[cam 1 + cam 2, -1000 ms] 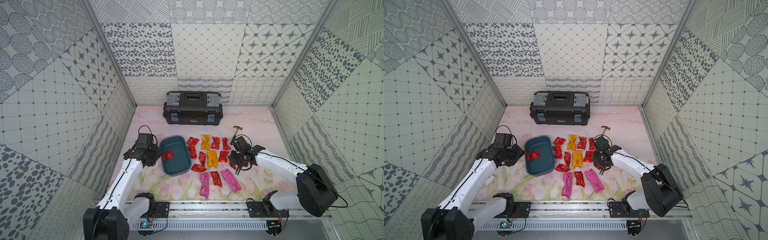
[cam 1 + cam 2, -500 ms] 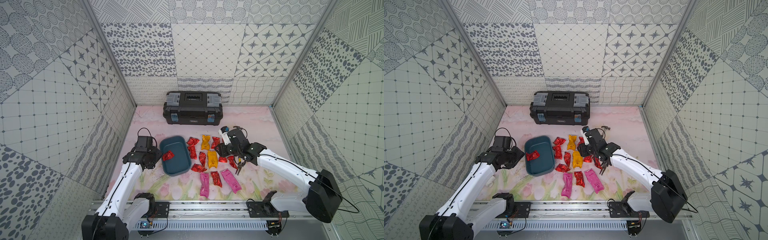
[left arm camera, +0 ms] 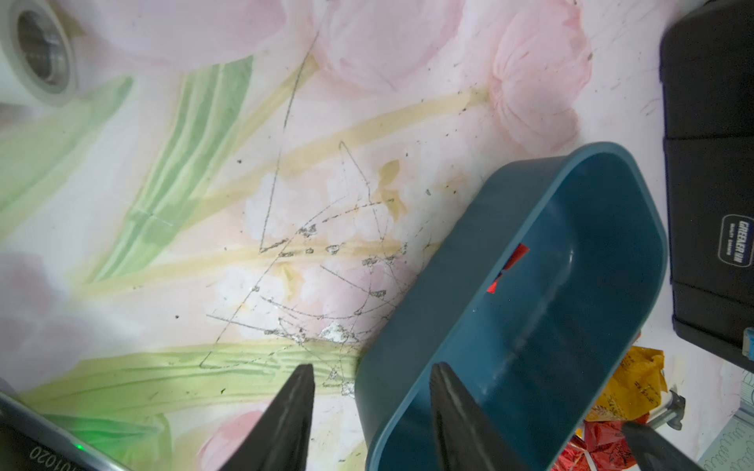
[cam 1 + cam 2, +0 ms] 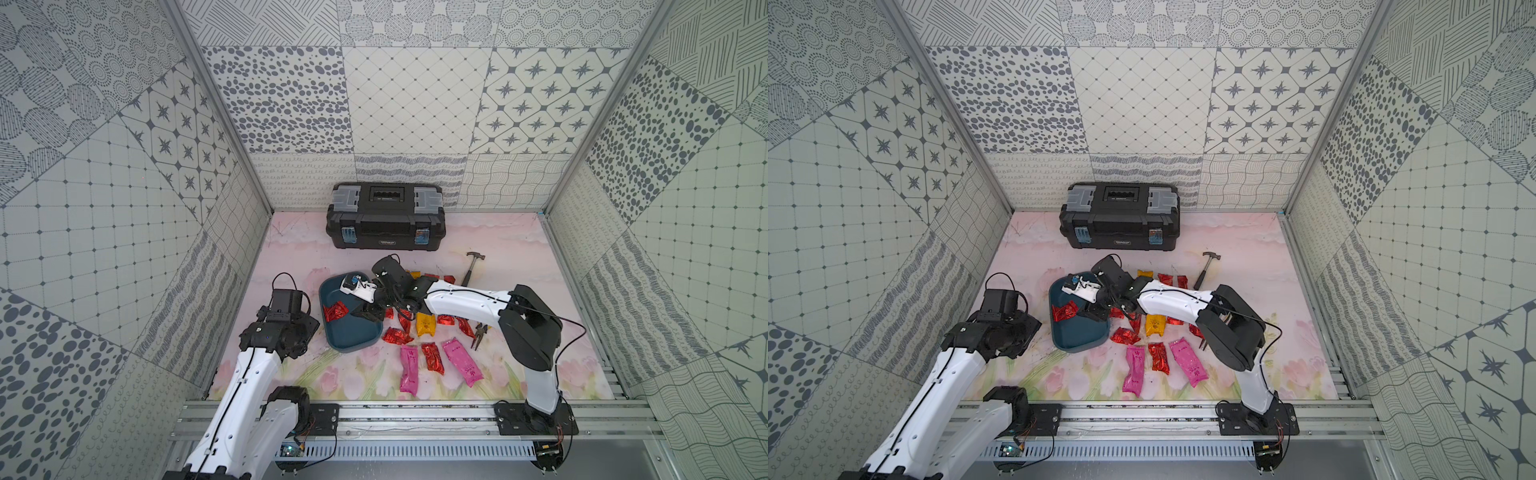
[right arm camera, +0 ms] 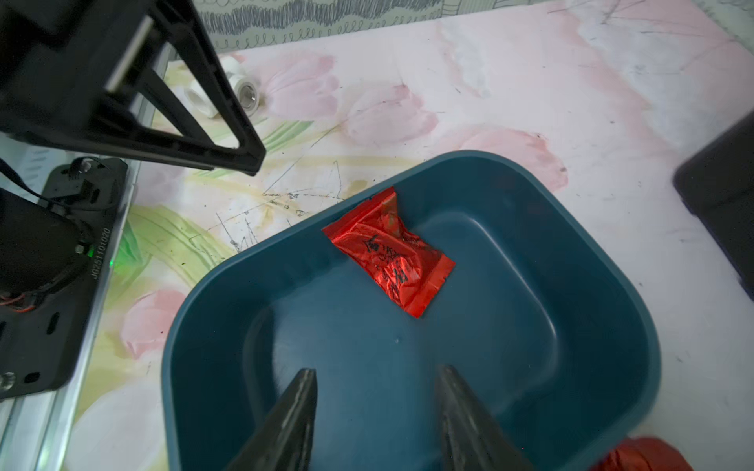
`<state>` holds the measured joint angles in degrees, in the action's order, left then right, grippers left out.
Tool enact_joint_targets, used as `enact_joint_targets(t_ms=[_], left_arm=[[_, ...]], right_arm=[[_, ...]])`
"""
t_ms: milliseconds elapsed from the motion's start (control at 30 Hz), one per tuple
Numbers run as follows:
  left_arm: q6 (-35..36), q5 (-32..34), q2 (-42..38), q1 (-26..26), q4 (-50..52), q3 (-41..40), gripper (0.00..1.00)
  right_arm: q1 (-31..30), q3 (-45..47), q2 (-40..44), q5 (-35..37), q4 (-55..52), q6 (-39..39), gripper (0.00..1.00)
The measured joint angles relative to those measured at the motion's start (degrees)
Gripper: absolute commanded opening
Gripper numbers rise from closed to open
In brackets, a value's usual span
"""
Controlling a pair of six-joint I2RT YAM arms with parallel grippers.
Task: Take the tea bags out of the storage box
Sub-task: Pick up the tea bag from the storage box, then place the tea bag at the center of the board.
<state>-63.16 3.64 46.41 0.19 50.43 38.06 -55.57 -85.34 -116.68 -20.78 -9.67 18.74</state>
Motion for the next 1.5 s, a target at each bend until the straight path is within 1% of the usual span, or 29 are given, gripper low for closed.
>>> enact_joint_targets(t_ms=[200,367,500,567,633,867,933,967,1167,1267,1367,1500], left_arm=[[-2.2,0.0,-1.9,0.0,2.6,-0.4,0.50],[-2.7,0.0,-2.9,0.0,4.6,0.2,0.50],[-2.7,0.0,-3.2,0.0,5.4,1.0,0.50],[-2.6,0.0,-3.3,0.0,5.7,1.5,0.50],[-2.6,0.2,-3.3,0.0,5.9,1.8,0.50],[-2.3,1.5,-3.2,0.0,6.9,2.9,0.50],[-2.2,1.7,-3.0,0.0,7.0,3.1,0.50],[-2.2,2.0,-3.0,0.0,7.1,3.2,0.50],[-1.7,2.8,-2.6,0.0,7.1,4.0,0.50],[-1.3,3.1,-2.4,0.0,7.1,4.6,0.50],[-0.4,3.6,-1.9,0.0,6.8,5.4,0.50],[1.2,4.5,-1.1,0.0,6.4,6.3,0.50]], right_arm=[[-0.3,-9.0,-9.5,-0.8,-1.9,4.2,0.60],[-0.7,-16.7,-16.6,0.2,-5.2,5.2,0.64],[-1.4,-23.2,-21.7,1.6,-8.5,4.9,0.64],[-1.9,-25.5,-23.4,2.4,-10.0,4.6,0.62],[-2.4,-26.8,-24.1,3.3,-10.6,4.3,0.55],[-3.3,-27.6,-24.1,5.5,-11.7,4.0,0.12],[-3.3,-27.5,-24.0,5.7,-11.5,4.0,0.02],[-3.3,-27.1,-23.6,5.9,-11.0,3.9,0.00],[-3.2,-21.3,-19.3,6.7,-10.2,2.2,0.00],[-3.2,-17.4,-14.9,7.8,-9.8,-0.7,0.00],[-2.8,-12.4,-8.3,10.5,-8.9,-5.5,0.00],[-1.4,-5.5,1.8,16.9,-6.8,-14.4,0.00]])
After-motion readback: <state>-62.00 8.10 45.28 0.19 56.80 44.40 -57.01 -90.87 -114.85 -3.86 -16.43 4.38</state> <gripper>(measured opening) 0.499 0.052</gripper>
